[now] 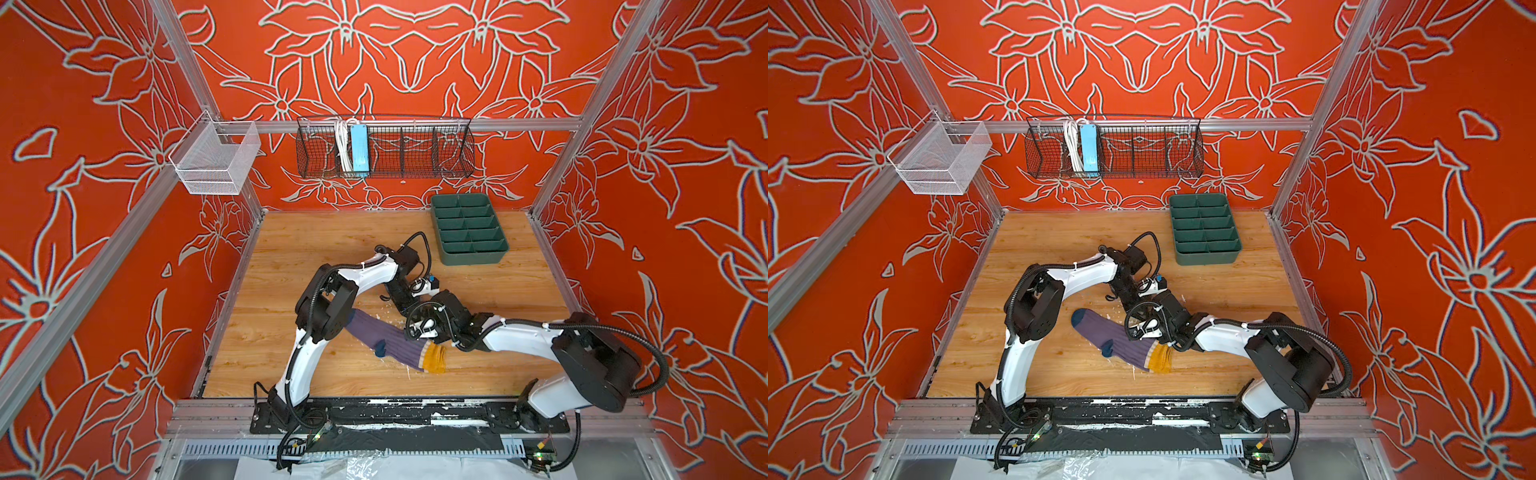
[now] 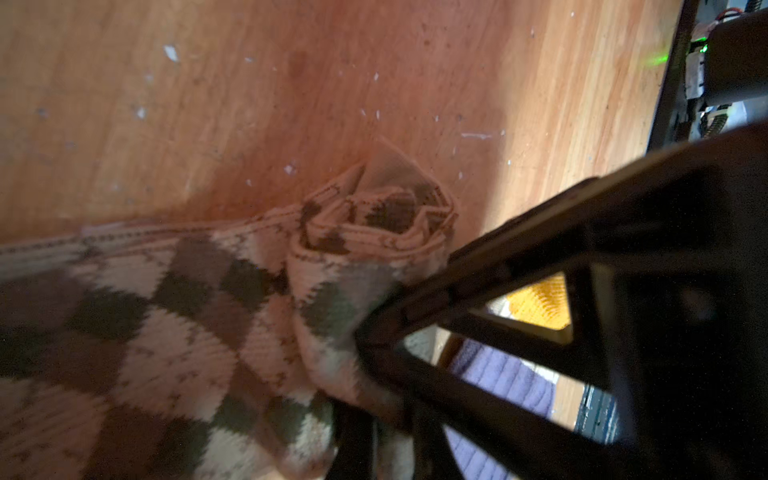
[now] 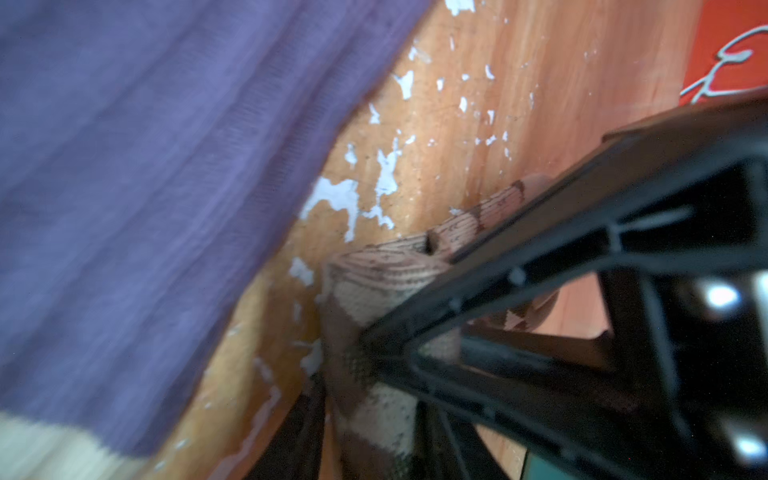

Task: Roll the socks
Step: 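Lower the right gripper and pinch the rolled cuff beside the left gripper, then roll the argyle cuff over toward the toe with both grippers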

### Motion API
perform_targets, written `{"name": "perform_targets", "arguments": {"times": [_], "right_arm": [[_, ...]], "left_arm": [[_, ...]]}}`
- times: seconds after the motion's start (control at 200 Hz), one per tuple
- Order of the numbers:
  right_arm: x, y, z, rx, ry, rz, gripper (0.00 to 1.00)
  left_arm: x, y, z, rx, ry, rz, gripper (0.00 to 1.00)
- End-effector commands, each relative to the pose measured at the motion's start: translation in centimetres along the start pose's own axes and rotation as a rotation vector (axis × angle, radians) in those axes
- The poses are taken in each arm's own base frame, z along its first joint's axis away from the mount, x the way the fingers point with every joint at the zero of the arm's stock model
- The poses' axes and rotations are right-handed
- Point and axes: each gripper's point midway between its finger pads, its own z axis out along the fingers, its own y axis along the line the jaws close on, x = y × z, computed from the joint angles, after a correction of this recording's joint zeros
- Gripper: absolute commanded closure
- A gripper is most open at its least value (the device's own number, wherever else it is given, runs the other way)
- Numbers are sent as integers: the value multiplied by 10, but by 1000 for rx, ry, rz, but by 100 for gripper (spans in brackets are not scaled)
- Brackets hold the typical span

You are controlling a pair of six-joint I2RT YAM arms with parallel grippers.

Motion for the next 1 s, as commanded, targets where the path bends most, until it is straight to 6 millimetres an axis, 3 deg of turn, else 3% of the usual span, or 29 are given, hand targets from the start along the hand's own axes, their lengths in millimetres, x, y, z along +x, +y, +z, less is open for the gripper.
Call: {"name": "perform_targets", "arguments": {"times": [0.0,0.09,0.18,0.385,0.565,0.786,0.996], "right_arm": [[-1,-1,9,-11,13,-5,75],[3,6,8,-61,35,10,91],[6,13,3,-109,57,21,100],[12,25,-15,-240,95,76,100],[11,34,-24,-377,101,158,100],[3,38,-32,-608,122,287,100],[1,27,-29,-802,178,486,100]], "left_arm": [[33,-8,21,60,134,-67,100],[22,-17,10,74,98,-54,97],[8,-27,-8,59,30,-19,84],[-10,-28,-51,-91,-107,48,56],[-17,-10,-106,-225,-274,-13,52],[8,5,-186,-692,-463,32,53],[45,-12,-234,-954,-480,133,54]]}}
